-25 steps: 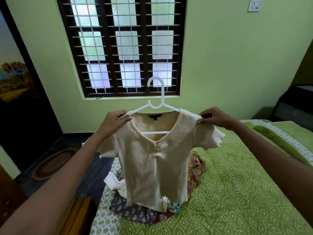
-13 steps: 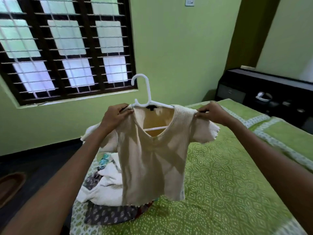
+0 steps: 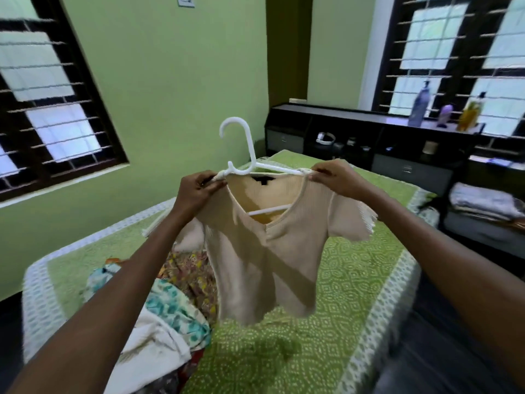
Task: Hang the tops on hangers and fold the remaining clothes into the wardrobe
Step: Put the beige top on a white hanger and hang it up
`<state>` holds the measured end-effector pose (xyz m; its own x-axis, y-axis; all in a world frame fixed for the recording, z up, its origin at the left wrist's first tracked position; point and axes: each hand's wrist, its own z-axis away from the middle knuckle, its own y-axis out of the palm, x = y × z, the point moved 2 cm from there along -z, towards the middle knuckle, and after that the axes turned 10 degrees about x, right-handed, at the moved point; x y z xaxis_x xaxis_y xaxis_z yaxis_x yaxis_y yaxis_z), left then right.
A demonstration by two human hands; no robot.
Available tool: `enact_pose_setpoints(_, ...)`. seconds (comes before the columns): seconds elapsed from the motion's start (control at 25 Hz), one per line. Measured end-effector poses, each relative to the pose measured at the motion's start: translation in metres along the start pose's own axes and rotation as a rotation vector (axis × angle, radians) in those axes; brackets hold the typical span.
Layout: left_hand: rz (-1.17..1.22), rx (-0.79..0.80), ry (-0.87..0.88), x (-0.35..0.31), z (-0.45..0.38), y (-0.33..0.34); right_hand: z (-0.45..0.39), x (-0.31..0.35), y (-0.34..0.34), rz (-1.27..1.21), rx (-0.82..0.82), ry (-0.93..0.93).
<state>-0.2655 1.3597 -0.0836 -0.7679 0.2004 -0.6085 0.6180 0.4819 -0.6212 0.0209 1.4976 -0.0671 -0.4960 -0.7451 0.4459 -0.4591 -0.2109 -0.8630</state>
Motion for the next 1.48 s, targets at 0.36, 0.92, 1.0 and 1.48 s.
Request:
enact_pose_setpoints(0.36, 0.072, 0.241, 0.074, -0.072, -0.062, 0.12, 0.097, -0.117, -0.082, 0.05, -0.227, 0.134)
enact_pose_setpoints(0.92, 0.189, 0.425, 0.249, -0.216, -0.173, 0.398, 0.24, -0.311, -0.209, 0.115, -0.215, 0.532)
enact_pose_setpoints(1.0, 0.195, 0.446, 0.296, -0.237, -0.189, 0.436, 0.261, -0.337, -0.217, 0.102, -0.264, 0.581)
enact_pose_setpoints(1.48, 0.431, 0.63, 0.662, -0.382, -0.32, 0.668, 0.349, -0.47, -0.308, 0.118, -0.602, 0.942)
